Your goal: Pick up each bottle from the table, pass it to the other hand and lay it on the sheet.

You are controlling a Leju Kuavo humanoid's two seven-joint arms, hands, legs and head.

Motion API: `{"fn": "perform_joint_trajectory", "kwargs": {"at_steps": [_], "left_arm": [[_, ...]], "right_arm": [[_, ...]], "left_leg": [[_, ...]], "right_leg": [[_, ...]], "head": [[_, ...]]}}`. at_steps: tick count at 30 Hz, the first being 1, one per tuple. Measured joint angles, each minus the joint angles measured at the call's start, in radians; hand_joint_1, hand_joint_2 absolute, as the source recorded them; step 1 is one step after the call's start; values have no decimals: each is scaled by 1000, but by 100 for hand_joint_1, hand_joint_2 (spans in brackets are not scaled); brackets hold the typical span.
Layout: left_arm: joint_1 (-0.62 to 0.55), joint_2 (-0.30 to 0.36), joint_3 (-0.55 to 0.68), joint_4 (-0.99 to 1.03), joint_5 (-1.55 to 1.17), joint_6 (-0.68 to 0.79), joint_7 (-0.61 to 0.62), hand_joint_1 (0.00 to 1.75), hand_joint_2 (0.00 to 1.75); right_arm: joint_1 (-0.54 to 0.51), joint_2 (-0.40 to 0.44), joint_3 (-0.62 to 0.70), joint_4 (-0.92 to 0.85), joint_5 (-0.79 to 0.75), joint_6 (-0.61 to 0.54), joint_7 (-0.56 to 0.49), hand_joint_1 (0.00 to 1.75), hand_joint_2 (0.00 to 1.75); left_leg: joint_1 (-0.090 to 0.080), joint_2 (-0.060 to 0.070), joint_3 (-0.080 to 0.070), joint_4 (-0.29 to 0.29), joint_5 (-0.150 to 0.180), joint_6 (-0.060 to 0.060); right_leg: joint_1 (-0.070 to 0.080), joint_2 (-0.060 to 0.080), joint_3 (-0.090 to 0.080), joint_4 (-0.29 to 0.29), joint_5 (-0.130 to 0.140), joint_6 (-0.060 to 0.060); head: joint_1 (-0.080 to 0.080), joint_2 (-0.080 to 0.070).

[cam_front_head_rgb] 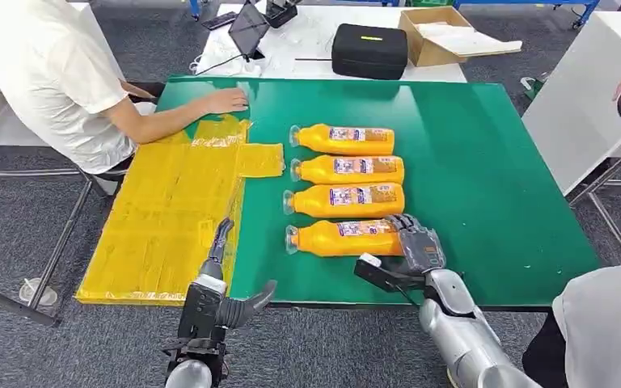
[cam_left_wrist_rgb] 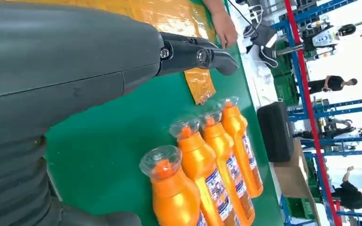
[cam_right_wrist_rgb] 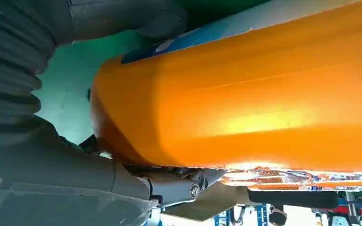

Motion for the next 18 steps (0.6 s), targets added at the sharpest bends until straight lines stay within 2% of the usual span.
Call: {"fn": "perform_joint_trajectory", "kwargs": {"at_steps": [6, 9, 11, 15, 18], "left_arm": [[0, 0, 0, -5, 0, 0, -1, 0, 175], [0, 0, -1, -5, 0, 2, -2, 0, 175], [0, 0, -1, -5, 10, 2, -7, 0, 175], [4, 0, 3, -8, 115, -3, -45, 0, 175], [21, 0, 7, -23, 268, -58, -48, 0, 175]], "right_arm": [[3, 0, 0, 1, -18, -7, -16, 175, 175], [13, 0, -1, 1, -64, -25, -58, 175, 175], [26, 4, -5, 0, -131, -34, -117, 175, 175], [81, 30, -25, -41, -319, -71, -257, 175, 175], [147, 62, -47, -116, -442, -106, -323, 175, 175]], "left_leg": [[0, 0, 4, 0, -3, 0], [0, 1, 5, 0, -4, 1], [0, 1, 4, 0, -4, 1], [0, 1, 2, 0, -4, 1], [1, 0, -2, 0, -4, 0]], "right_leg": [[0, 0, 5, 0, -3, 0], [0, 0, 7, 0, -3, 1], [0, 0, 14, 0, -3, 1], [0, 0, 13, 0, -3, 1], [0, 0, 10, 1, -3, 1]], "head": [[0, 0], [0, 0], [0, 0], [0, 0], [0, 0]]}}
